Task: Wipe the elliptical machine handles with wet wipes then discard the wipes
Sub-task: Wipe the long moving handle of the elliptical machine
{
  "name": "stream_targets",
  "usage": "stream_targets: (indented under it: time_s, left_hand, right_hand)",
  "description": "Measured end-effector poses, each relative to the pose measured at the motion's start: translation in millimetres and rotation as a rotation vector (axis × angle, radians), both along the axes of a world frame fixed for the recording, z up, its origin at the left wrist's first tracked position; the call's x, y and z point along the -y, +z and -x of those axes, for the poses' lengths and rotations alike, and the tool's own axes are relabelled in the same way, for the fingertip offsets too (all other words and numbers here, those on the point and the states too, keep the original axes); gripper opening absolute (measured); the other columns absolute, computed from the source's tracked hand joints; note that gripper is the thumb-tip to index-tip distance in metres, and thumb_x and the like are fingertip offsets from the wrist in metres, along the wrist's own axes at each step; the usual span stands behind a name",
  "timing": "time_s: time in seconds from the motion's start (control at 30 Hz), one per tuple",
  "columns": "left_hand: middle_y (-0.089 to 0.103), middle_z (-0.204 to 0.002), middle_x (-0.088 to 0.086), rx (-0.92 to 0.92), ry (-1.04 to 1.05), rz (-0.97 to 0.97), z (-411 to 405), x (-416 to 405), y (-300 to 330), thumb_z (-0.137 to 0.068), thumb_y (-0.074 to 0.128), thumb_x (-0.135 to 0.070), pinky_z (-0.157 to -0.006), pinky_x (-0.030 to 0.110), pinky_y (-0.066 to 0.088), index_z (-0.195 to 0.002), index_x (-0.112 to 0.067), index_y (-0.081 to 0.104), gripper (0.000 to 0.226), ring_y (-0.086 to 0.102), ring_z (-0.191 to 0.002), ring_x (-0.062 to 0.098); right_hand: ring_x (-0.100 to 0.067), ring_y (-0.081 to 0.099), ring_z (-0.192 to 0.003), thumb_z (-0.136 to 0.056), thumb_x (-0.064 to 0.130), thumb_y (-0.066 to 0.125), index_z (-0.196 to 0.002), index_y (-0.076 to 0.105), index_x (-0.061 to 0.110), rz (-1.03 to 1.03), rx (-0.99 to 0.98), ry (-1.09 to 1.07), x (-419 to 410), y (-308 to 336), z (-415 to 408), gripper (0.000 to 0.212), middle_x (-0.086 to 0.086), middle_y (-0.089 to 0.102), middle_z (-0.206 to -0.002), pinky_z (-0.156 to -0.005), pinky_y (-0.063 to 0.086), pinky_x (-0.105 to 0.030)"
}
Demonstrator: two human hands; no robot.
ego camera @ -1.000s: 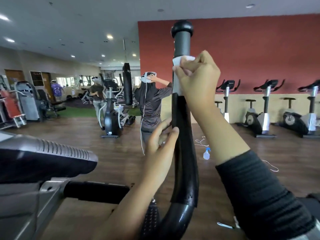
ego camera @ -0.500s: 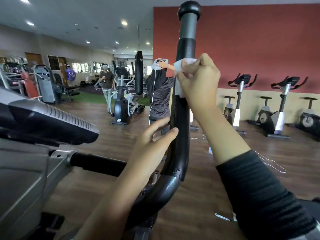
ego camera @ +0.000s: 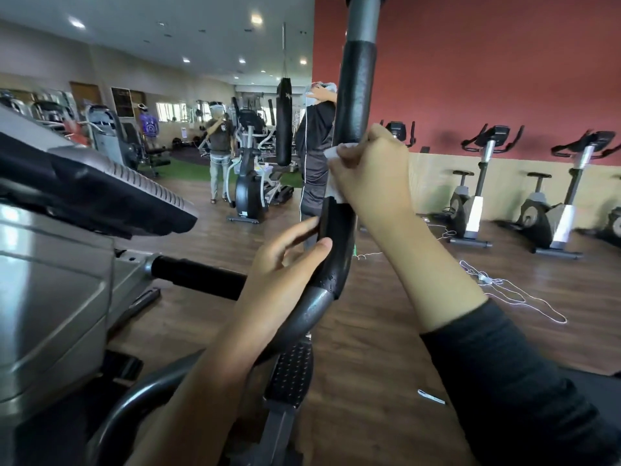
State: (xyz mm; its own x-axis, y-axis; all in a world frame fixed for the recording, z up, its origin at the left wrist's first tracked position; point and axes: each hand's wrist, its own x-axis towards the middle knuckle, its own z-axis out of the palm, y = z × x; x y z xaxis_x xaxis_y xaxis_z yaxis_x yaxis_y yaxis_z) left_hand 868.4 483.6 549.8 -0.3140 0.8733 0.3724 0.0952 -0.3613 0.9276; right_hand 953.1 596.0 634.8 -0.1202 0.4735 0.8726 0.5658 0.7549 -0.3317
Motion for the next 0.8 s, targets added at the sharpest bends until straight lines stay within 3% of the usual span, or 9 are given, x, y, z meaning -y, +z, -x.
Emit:
stream_targets:
  time_s: [0.07,0.17,0.3,0.37,0.43,0.53,0.63,0.7,0.8]
  left_hand:
    - [0.068,-0.082,-0.034,-0.025,-0.024,-0.001,1.7,3.3,-1.9,-0.09,0.062,-0.011,-0.068,-0.002,0.042,-0.113,-0.029,0.062,0.029,0.061,-0.085,-0.019]
    - [0.071,-0.096,-0.025,-0.038,-0.05,0.011,6.1,7.5,-6.4,-0.09,0.063,-0.011,-0.075,0.003,0.045,-0.118,-0.024,0.064,0.031,0.063,-0.094,-0.013]
    - [0.07,-0.107,-0.017,-0.116,-0.033,0.042,15.4,15.4,-16.3,-0.087,0.068,-0.022,-0.084,0.009,0.043,-0.111,-0.038,0.062,0.029,0.063,-0.098,-0.008]
    - [0.069,-0.11,-0.014,-0.142,-0.046,0.054,19.0,20.2,-19.9,-0.087,0.069,-0.025,-0.086,0.01,0.045,-0.117,-0.034,0.062,0.032,0.064,-0.097,-0.005]
    - [0.068,-0.113,-0.014,-0.207,-0.045,0.046,21.5,24.5,-23.1,-0.085,0.07,-0.035,-0.096,0.021,0.047,-0.124,-0.029,0.062,0.04,0.063,-0.103,-0.003]
    - [0.069,-0.106,-0.024,-0.29,0.007,0.013,23.1,30.0,-27.3,-0.074,0.063,-0.053,-0.099,0.031,0.049,-0.119,-0.04,0.063,0.046,0.063,-0.103,-0.006]
    - [0.07,-0.101,-0.023,-0.368,0.052,-0.025,23.7,35.4,-31.8,-0.078,0.061,-0.049,-0.092,0.028,0.052,-0.118,-0.039,0.063,0.042,0.064,-0.095,-0.006]
    - [0.07,-0.107,-0.018,-0.424,0.074,-0.067,25.4,39.2,-34.7,-0.084,0.065,-0.04,-0.089,0.018,0.05,-0.123,-0.031,0.063,0.04,0.063,-0.095,-0.008]
    - [0.065,-0.118,-0.015,-0.476,0.074,-0.115,30.1,43.6,-38.6,-0.089,0.067,-0.026,-0.087,0.004,0.042,-0.126,-0.023,0.062,0.038,0.058,-0.101,-0.011]
  right_hand:
    - [-0.013,0.047,-0.061,-0.082,0.009,0.066,-0.07,0.063,0.001,0.007,0.02,-0.015,1.4,-0.5,2.4,0.015,-0.003,0.047,-0.079,-0.057,0.032,0.001]
    - [0.002,0.039,-0.055,-0.079,0.016,0.069,-0.076,0.07,0.002,0.043,0.038,-0.052,16.4,-18.2,-4.0,0.014,0.007,0.039,-0.068,-0.056,0.029,0.003]
    - [-0.006,0.033,-0.057,-0.072,0.011,0.075,-0.078,0.076,0.006,-0.031,0.016,-0.049,51.4,-47.7,-14.4,0.008,0.013,0.032,-0.062,-0.062,0.028,0.005]
    - [-0.005,0.035,-0.056,-0.074,0.014,0.076,-0.087,0.076,0.008,0.008,-0.019,-0.054,55.5,-45.9,-11.8,0.015,0.013,0.035,-0.063,-0.06,0.031,-0.002]
    - [-0.009,0.042,-0.061,-0.077,0.017,0.074,-0.093,0.075,0.007,0.049,-0.023,-0.101,48.4,-37.6,-5.0,0.019,0.003,0.043,-0.07,-0.057,0.029,-0.013]
    - [-0.018,0.044,-0.065,-0.078,0.018,0.072,-0.095,0.075,0.006,0.077,-0.061,-0.135,41.8,-28.3,3.6,0.021,-0.005,0.043,-0.074,-0.057,0.027,-0.015]
    - [-0.015,0.041,-0.067,-0.078,0.016,0.072,-0.096,0.075,0.006,0.082,-0.066,-0.133,54.6,-36.8,1.6,0.021,-0.005,0.043,-0.074,-0.061,0.028,-0.011]
    - [-0.008,0.038,-0.066,-0.075,0.014,0.074,-0.094,0.075,0.006,0.044,-0.076,-0.134,73.2,-52.1,-3.1,0.02,-0.002,0.043,-0.073,-0.064,0.031,-0.007]
    - [-0.014,0.048,-0.065,-0.073,0.015,0.072,-0.09,0.076,0.009,-0.018,-0.062,-0.147,100.5,-79.0,-8.3,0.019,-0.006,0.05,-0.07,-0.062,0.037,-0.018]
